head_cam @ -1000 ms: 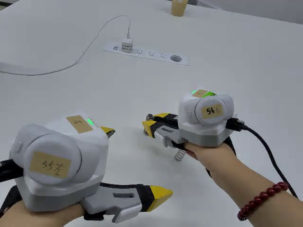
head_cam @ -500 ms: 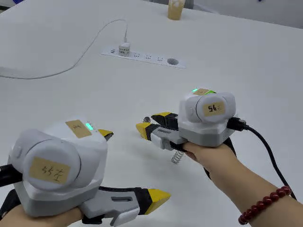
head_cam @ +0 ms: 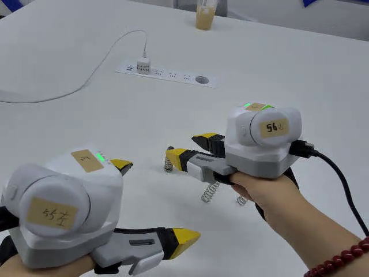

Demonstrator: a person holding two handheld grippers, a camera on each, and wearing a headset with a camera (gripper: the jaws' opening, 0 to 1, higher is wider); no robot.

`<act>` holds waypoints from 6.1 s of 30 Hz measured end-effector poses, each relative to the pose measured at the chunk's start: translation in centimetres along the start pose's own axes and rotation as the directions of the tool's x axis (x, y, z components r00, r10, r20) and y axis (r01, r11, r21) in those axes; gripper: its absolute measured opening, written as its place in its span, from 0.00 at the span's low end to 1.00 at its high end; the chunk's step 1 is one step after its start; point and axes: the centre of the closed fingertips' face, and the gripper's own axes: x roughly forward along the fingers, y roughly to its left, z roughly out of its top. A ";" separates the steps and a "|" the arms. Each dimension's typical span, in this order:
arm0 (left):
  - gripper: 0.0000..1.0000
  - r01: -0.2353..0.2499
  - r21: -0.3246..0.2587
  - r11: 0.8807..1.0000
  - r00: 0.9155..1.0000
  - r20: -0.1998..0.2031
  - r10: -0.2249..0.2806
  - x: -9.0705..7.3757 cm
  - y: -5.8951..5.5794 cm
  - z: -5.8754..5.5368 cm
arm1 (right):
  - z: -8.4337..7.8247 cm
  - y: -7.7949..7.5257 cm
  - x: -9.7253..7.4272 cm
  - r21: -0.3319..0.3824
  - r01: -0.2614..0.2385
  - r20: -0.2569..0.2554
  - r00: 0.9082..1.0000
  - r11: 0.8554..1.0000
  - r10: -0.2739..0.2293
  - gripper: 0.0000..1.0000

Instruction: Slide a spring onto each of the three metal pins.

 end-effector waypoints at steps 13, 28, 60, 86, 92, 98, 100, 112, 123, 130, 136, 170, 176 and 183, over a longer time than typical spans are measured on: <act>0.82 0.002 -0.003 1.000 1.000 -0.013 -0.003 0.9 -0.1 0.3 | 0.5 -1.6 -3.8 0.040 0.046 0.028 0.998 0.998 -0.048 0.43; 0.68 0.035 0.039 0.999 0.999 -0.018 -0.035 3.6 0.1 0.7 | -0.7 -2.1 -8.0 0.033 0.061 0.056 0.996 0.998 -0.063 0.46; 0.34 0.063 0.047 0.997 0.997 -0.051 -0.061 9.9 -1.1 -1.2 | -4.0 -2.7 -12.5 0.111 0.047 0.079 0.995 0.993 -0.056 0.47; 0.12 0.090 0.105 0.990 0.992 -0.097 -0.080 11.2 -1.8 -2.5 | -5.1 -3.3 -13.3 0.158 0.107 0.061 0.991 0.982 -0.118 0.42; 0.11 0.112 0.132 0.985 0.989 -0.110 -0.098 10.8 -2.0 -2.6 | -5.0 -3.5 -13.4 0.197 0.110 0.066 0.990 0.974 -0.125 0.42; 0.11 0.122 0.184 0.975 0.991 -0.080 -0.109 9.7 -2.2 -1.4 | -4.6 -3.6 -13.5 0.244 0.101 0.083 0.989 0.964 -0.124 0.42; 0.10 0.122 0.187 0.975 0.992 -0.067 -0.112 9.3 -2.2 -0.9 | -4.3 -3.6 -13.5 0.261 0.093 0.090 0.989 0.961 -0.120 0.42; 0.10 0.105 0.199 0.974 0.991 0.065 -0.120 6.2 -2.6 3.2 | -2.3 -3.1 -13.1 0.346 0.031 0.143 0.986 0.938 -0.086 0.39; 0.10 0.122 0.228 0.966 0.974 0.161 -0.161 3.9 -3.8 5.9 | -0.4 -1.6 -12.5 0.420 -0.068 0.205 0.978 0.905 -0.022 0.35; 0.10 0.146 0.228 0.963 0.958 0.209 -0.194 2.9 -4.6 6.9 | 0.4 -0.7 -12.2 0.470 -0.128 0.233 0.972 0.873 0.017 0.32; 0.11 0.178 0.226 0.958 0.946 0.229 -0.230 2.2 -5.4 7.2 | 0.8 0.0 -12.0 0.536 -0.187 0.259 0.965 0.823 0.051 0.28; 0.11 0.188 0.246 0.951 0.932 0.261 -0.252 1.1 -6.0 7.2 | 1.9 1.9 -11.8 0.569 -0.301 0.306 0.941 0.766 0.142 0.13; 0.11 0.165 0.227 0.960 0.946 0.239 -0.219 1.4 -5.4 7.0 | 2.1 1.9 -11.7 0.554 -0.303 0.313 0.939 0.776 0.144 0.12; 0.20 0.161 0.191 0.968 0.957 0.210 -0.201 1.9 -5.1 6.4 | 1.9 1.2 -11.3 0.480 -0.235 0.279 0.954 0.845 0.107 0.12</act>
